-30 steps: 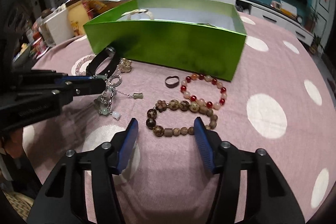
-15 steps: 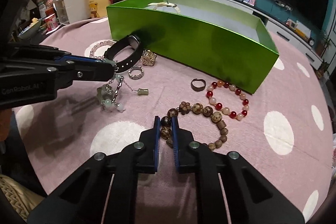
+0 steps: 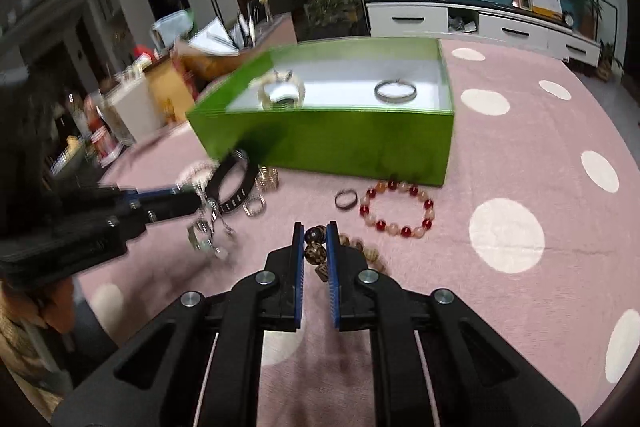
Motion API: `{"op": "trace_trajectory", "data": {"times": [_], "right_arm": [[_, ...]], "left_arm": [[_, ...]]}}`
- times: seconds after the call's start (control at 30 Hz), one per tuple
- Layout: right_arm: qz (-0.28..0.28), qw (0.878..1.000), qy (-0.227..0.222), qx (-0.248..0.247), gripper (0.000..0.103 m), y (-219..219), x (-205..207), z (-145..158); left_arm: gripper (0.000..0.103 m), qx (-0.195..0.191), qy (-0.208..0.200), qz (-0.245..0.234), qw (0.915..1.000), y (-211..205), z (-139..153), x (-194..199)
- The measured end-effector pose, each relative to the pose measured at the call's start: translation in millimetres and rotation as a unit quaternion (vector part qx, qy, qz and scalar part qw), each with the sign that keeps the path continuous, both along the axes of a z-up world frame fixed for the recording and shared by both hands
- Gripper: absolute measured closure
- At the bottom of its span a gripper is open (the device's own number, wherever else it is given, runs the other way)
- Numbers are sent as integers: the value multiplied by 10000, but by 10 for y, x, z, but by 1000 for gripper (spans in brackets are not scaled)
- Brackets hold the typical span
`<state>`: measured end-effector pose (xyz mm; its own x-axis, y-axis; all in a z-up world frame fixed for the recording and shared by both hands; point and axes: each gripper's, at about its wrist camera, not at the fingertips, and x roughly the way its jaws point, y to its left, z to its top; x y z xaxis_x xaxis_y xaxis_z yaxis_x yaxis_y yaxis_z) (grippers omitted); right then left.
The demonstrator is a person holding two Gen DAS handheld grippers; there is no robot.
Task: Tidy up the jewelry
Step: 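Carry the jade charm into the green box and release it while the right releases the bead bracelet there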
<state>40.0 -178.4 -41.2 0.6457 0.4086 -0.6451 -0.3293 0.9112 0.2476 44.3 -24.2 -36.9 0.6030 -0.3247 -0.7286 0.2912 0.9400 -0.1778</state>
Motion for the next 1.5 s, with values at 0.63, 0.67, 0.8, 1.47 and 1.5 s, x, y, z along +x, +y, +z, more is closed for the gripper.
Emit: {"op": "trace_trajectory", "data": {"times": [0.63, 0.67, 0.8, 1.47, 1.5], "right_arm": [[-128, 9958, -689, 582, 93, -157, -129, 558], [-125, 9957, -703, 595, 93, -160, -124, 571], [-135, 9951, -754, 619, 93, -170, -119, 609], [-172, 9934, -940, 632, 92, -171, 38, 742], [-178, 9934, -947, 628, 92, -172, 55, 748]], "left_arm": [[96, -29, -545, -12, 9985, -28, 471, -89], [96, -22, -580, -14, 9983, -33, 495, -88], [96, -9, -677, -31, 9977, -51, 567, -87], [96, -3, -1052, -25, 9944, -72, 860, 87], [96, -6, -1065, -27, 9943, -73, 873, 94]]}}
